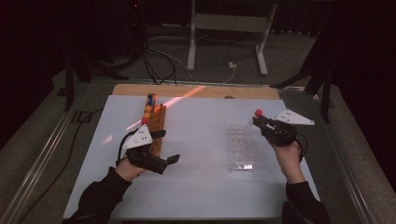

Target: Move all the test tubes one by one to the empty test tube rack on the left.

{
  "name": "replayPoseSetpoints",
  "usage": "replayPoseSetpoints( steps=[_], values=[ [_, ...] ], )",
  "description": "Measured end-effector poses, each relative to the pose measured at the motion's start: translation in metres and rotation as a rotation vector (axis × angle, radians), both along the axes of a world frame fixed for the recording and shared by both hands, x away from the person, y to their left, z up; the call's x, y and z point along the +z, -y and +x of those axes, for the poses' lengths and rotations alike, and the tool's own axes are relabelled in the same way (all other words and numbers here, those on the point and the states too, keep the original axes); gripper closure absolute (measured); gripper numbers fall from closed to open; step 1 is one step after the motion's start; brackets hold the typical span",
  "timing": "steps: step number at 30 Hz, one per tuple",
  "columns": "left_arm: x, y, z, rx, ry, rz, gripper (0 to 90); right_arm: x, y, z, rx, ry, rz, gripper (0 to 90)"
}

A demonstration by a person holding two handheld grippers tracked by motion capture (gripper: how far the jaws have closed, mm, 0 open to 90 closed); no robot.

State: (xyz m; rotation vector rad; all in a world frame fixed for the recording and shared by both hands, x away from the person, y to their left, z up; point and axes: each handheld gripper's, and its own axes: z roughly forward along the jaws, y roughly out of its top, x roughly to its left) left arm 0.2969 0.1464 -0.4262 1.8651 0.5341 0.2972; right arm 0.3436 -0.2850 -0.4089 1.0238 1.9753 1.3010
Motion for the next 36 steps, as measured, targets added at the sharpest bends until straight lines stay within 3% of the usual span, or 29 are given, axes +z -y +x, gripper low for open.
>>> replayPoseSetpoints(
  steps=[7,15,36],
  values=[
    [0.001,0.001,-0.001,-0.009,-0.006,-0.008,1.2,0.005,-0.021,-0.009,0.089,0.004,-0.004,75.2],
    [0.004,0.005,-0.004,-0.014,-0.014,-0.005,1.2,-0.002,-0.052,-0.019,0.209,-0.033,-0.025,75.2],
    [0.008,0.021,-0.013,-0.13,-0.045,0.004,1.7,-0.023,-0.117,-0.049,0.476,-0.128,-0.085,75.2]
  ],
)
